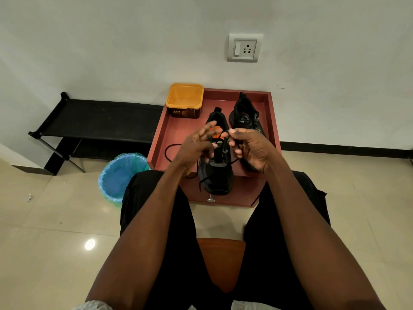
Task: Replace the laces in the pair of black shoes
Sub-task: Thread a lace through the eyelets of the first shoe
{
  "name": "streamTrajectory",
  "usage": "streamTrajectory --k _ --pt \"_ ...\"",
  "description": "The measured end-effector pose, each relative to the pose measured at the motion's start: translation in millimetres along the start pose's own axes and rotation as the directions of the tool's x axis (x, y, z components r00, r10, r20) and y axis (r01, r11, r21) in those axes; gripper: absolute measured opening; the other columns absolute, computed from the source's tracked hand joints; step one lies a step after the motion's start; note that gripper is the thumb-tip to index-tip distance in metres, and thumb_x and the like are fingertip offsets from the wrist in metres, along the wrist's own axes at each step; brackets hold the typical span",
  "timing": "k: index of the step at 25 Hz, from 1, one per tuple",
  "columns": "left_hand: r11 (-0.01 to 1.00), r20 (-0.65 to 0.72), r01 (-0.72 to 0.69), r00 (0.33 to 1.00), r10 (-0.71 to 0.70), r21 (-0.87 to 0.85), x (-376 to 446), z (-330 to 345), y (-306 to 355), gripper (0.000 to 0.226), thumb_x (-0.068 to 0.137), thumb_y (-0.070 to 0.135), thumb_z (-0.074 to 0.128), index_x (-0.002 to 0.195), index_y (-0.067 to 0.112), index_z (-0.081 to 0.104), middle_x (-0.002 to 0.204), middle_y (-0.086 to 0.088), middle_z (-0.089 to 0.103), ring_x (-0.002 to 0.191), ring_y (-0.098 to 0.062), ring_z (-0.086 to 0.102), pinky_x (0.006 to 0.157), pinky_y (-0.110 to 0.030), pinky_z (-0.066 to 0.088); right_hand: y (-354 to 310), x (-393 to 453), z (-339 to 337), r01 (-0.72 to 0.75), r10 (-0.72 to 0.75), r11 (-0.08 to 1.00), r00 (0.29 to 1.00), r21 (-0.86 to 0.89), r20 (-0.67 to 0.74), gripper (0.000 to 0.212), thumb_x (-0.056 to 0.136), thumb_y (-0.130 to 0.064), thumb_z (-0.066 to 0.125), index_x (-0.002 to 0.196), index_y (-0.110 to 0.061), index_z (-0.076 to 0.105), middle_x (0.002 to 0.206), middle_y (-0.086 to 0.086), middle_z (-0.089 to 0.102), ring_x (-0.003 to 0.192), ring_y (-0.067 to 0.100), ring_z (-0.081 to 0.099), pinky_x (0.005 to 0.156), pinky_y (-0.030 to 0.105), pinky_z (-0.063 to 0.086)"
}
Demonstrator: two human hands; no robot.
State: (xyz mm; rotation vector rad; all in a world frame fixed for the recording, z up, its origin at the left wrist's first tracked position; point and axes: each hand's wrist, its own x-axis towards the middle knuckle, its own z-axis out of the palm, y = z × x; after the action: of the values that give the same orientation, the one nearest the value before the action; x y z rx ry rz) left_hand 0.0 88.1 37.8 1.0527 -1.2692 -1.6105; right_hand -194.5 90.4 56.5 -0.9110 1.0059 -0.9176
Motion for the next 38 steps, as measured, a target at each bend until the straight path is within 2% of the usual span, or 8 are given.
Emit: streamTrajectory --k 5,11,14,16,19,26,35,38 --pt "0.999 -0.220 0.021 0.976 -0.010 0.048 -1.8 -1.6 1.3 0.007 0.094 0.013 0.064 0.098 0.010 0.069 0.068 0.001 0.061 0.052 -0.010 0.049 0.044 -0.021 0.038 -3.2 4.1 -21.5 0.087 -0.052 0.971 0.986 0.221 -0.158 0.017 0.098 -0.012 0.050 0.106 -0.004 0.063 0.067 -0.003 0.051 0.048 0.007 0.038 0.046 0.021 0.030" --pt "0.823 -0.745 0.493 0.653 -0.134 0.283 4.5 -37.0 -22.9 0.004 0.090 0.009 0.058 0.087 0.010 0.061 0.093 -0.008 0.060 0.083 -0.019 0.059 0.068 -0.027 0.049 -3.7 8.6 -43.6 0.122 -0.074 0.989 0.897 0.081 -0.437 0.021 0.098 -0.002 0.044 0.105 -0.007 0.063 0.073 0.000 0.064 0.055 0.009 0.051 0.046 0.021 0.037" --pt "0.798 -0.563 0.284 0.822 0.083 0.532 5.9 -23.5 -19.7 0.031 0.087 0.014 0.064 0.117 0.014 0.061 0.131 -0.006 0.052 0.115 -0.019 0.054 0.097 -0.035 0.049 -0.2 6.3 -22.3 -0.063 -0.008 0.977 0.945 -0.205 -0.326 0.009 0.098 -0.005 0.051 0.099 -0.009 0.059 0.075 0.003 0.066 0.049 0.009 0.047 0.042 0.021 0.031" --pt "0.914 -0.299 0.061 0.952 0.068 0.401 5.1 -5.2 -8.9 0.046 0.090 0.014 0.067 0.134 0.015 0.054 0.138 -0.002 0.054 0.122 -0.014 0.052 0.099 -0.031 0.046 3.4 5.1 -7.2 -0.106 0.034 0.936 0.977 -0.337 -0.212 0.003 0.099 -0.012 0.056 0.097 -0.010 0.057 0.071 0.003 0.065 0.045 0.008 0.045 0.040 0.020 0.029" --pt "0.986 -0.033 -0.003 0.999 0.008 0.167 7.1 10.7 -9.2 0.038 0.090 0.001 0.066 0.127 0.000 0.059 0.115 -0.012 0.069 0.105 -0.016 0.067 0.090 -0.025 0.053 7.3 4.8 2.4 -0.075 0.035 0.933 0.992 -0.353 -0.120 0.012 0.098 -0.020 0.062 0.092 -0.011 0.057 0.065 0.002 0.061 0.042 0.008 0.041 0.037 0.019 0.028" --pt "0.985 -0.367 0.011 0.929 0.052 0.170 11.8 2.1 -8.0 0.007 0.097 0.014 0.060 0.092 0.011 0.063 0.072 -0.002 0.061 0.060 -0.007 0.055 0.058 -0.021 0.048 4.9 10.8 -18.4 -0.051 -0.012 0.948 0.980 -0.314 -0.197 0.017 0.099 -0.003 0.052 0.099 -0.007 0.068 0.080 0.006 0.065 0.057 0.008 0.053 0.051 0.020 0.042" --pt "0.538 -0.488 0.293 0.832 0.265 0.790 16.1 -0.1 -27.1 0.020 0.094 0.011 0.052 0.110 0.012 0.065 0.106 -0.005 0.068 0.096 -0.021 0.061 0.085 -0.040 0.053 12.9 17.7 -4.8 -0.111 -0.011 0.899 0.962 -0.424 -0.274 0.018 0.101 0.006 0.041 0.097 0.002 0.058 0.073 0.014 0.058 0.060 0.019 0.058 0.048 0.017 0.051" --pt "0.735 -0.361 0.058 0.895 0.261 0.675 25.1 7.4 -25.3 0.031 0.093 0.014 0.062 0.123 0.011 0.065 0.119 -0.003 0.067 0.112 -0.015 0.060 0.098 -0.036 0.050 14.9 20.3 -2.0 -0.068 -0.053 0.923 0.953 -0.378 -0.300 0.012 0.100 0.001 0.051 0.091 0.001 0.059 0.070 0.014 0.063 0.054 0.016 0.062 0.049 0.024 0.053"
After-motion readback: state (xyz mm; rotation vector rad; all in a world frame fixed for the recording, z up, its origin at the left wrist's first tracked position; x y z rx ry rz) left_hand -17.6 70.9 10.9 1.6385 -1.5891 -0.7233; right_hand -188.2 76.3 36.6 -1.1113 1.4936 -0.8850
